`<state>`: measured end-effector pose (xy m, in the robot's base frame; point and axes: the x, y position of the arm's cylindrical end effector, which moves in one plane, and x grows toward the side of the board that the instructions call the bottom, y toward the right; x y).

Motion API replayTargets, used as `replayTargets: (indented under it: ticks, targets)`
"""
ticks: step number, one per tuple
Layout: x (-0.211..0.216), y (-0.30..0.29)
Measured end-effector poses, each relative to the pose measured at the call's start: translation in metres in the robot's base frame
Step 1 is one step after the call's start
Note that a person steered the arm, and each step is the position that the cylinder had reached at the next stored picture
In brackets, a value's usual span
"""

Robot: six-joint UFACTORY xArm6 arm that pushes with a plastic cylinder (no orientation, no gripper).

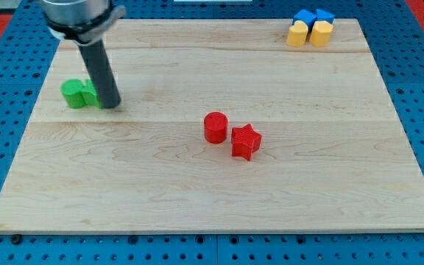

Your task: Move green circle to the top left

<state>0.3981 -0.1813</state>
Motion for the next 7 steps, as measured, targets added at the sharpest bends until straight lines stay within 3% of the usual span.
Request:
replayTargets:
  ticks: [2, 3, 4, 7]
  targets:
    - [-0.031, -0.023]
    - [0.021, -0.025]
    - [0.043, -0.106]
    - [-0.015, -0.109]
